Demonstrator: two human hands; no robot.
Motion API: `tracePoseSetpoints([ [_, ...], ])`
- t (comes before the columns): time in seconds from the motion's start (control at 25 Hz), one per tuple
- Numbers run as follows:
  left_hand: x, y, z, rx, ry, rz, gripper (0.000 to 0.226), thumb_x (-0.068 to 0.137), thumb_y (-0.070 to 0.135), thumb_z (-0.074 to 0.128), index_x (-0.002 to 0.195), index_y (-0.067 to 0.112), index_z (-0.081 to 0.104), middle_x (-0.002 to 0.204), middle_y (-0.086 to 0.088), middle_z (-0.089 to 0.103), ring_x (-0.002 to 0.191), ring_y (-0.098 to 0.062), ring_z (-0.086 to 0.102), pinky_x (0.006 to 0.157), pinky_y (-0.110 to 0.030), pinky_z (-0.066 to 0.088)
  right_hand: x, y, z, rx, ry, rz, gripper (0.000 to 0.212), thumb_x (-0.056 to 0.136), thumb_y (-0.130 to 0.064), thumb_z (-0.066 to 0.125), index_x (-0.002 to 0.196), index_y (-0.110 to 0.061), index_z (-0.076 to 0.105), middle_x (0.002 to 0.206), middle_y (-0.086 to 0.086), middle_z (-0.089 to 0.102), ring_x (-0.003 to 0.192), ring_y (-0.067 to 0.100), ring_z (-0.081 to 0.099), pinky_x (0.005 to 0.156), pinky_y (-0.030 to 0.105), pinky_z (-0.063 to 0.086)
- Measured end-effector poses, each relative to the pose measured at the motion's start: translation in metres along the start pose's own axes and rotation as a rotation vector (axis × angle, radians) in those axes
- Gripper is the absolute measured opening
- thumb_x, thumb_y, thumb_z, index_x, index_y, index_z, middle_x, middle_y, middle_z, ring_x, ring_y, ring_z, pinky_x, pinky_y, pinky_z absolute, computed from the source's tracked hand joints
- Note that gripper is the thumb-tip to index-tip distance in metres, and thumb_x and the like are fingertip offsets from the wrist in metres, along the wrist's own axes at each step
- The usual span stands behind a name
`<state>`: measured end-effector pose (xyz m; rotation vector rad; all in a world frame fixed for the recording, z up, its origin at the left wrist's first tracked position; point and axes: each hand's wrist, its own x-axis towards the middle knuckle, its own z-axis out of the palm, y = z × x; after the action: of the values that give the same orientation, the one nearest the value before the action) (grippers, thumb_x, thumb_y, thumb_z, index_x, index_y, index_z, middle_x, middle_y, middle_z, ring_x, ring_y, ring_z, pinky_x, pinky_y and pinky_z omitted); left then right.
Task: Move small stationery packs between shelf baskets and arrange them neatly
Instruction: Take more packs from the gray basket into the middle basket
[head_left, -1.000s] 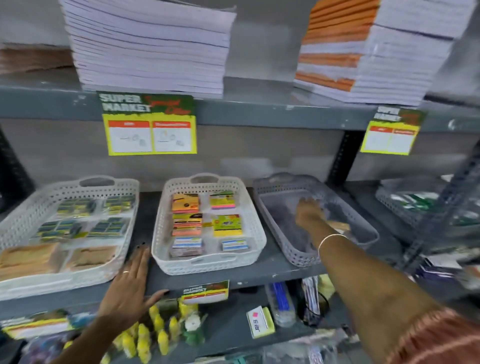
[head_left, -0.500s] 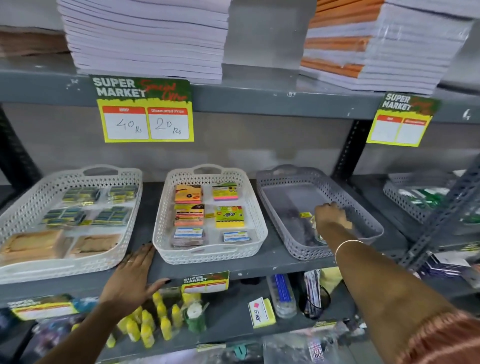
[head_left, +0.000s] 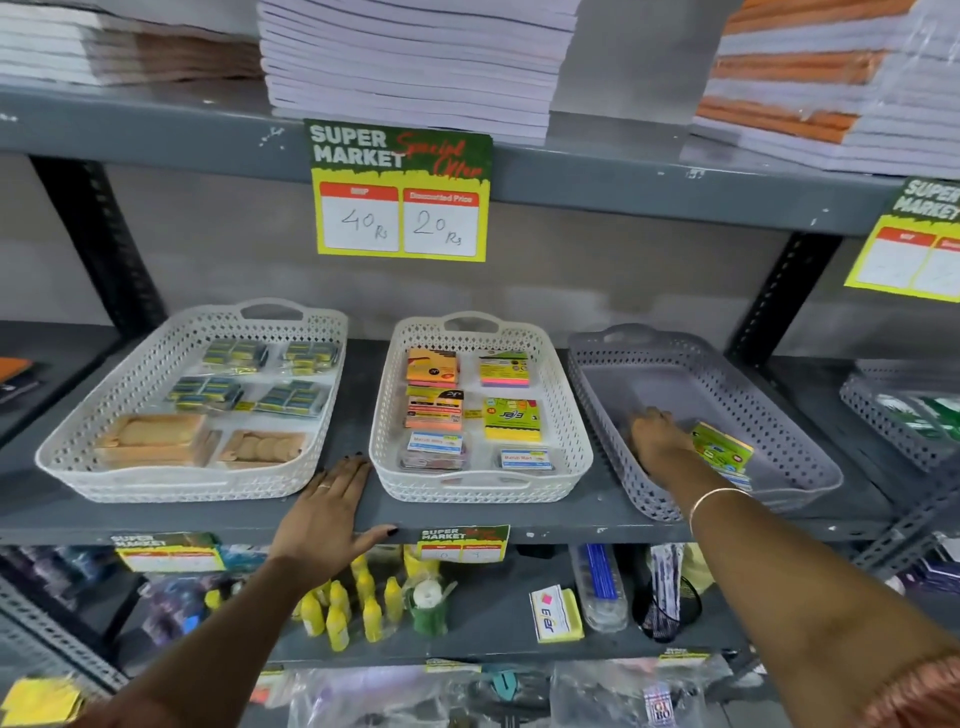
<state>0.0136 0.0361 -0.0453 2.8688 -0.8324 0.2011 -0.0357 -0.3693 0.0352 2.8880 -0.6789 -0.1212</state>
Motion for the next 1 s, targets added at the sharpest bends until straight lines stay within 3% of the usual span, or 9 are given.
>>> tracePoseSetpoints([
  [0.12,0.0,0.0,0.002,-0.001,0.003,0.002,0.103,0.074,0.082,0.012,0.137,0.003,0.036,0.141,-0.015,0.042,0.128,-0.027,0.039,0.107,-0.041,0.029,0.001,0.005,0.0,0.075,-0.066,0.002,0.04,0.1,-0.011,0.034,0.14,-0.009,0.04,0.139,0.025,0.048,0.127,0.039,0.049,0.106,0.042,0.042],
  [0.28,0.001,-0.001,0.004,0.013,0.013,0.006,0.104,0.073,0.082,0.009,0.14,0.005,0.031,0.145,-0.013,0.036,0.132,-0.025,0.033,0.11,-0.038,0.024,0.003,0.009,-0.008,0.114,-0.06,0.015,0.024,0.098,-0.016,0.038,0.118,-0.005,0.047,0.132,0.027,0.053,0.121,0.039,0.052,0.101,0.042,0.044],
  [0.4,-0.001,0.0,0.0,0.015,0.009,0.017,0.103,0.074,0.081,0.007,0.143,0.006,0.023,0.148,-0.011,0.03,0.135,-0.022,0.026,0.112,-0.036,0.017,0.011,0.004,-0.029,0.152,-0.013,0.106,0.045,0.091,-0.022,0.051,0.131,-0.006,0.038,0.131,0.02,0.055,0.122,0.036,0.052,0.094,0.043,0.047],
  [0.56,-0.018,0.005,-0.015,0.046,0.021,0.046,0.084,0.087,0.067,0.012,0.133,0.004,0.041,0.134,-0.013,0.05,0.123,-0.025,0.047,0.106,-0.032,0.019,0.024,-0.039,-0.072,0.262,0.104,0.094,0.049,0.083,-0.024,0.062,0.127,-0.01,0.045,0.121,0.013,0.059,0.114,0.034,0.057,0.086,0.04,0.052],
  [0.68,-0.031,-0.006,-0.036,0.066,0.119,0.115,0.067,0.09,0.058,0.023,0.13,0.007,0.042,0.129,-0.013,0.055,0.123,-0.025,0.042,0.108,-0.034,0.014,0.024,-0.109,-0.108,0.312,0.214,-0.082,0.051,0.085,-0.028,0.062,0.125,-0.004,0.042,0.119,0.017,0.057,0.114,0.036,0.054,0.081,0.04,0.049],
  [0.8,-0.037,-0.041,-0.065,0.134,0.234,0.004,0.073,0.09,0.059,0.022,0.13,0.0,0.039,0.131,-0.019,0.052,0.125,-0.028,0.033,0.11,-0.039,0.011,0.01,-0.192,-0.131,0.456,0.2,-0.263,0.053,0.082,-0.032,0.062,0.122,-0.005,0.041,0.12,0.016,0.059,0.116,0.035,0.054,0.082,0.039,0.049],
  [1.0,-0.061,-0.116,-0.093,0.14,0.126,-0.251,0.095,0.083,0.073,0.012,0.139,-0.002,0.028,0.145,-0.019,0.034,0.136,-0.029,0.023,0.111,-0.04,0.007,-0.032,-0.32,-0.137,0.524,0.037,-0.632,0.061,0.079,-0.04,0.066,0.128,-0.01,0.046,0.121,0.008,0.065,0.114,0.03,0.061,0.091,0.04,0.053],
])
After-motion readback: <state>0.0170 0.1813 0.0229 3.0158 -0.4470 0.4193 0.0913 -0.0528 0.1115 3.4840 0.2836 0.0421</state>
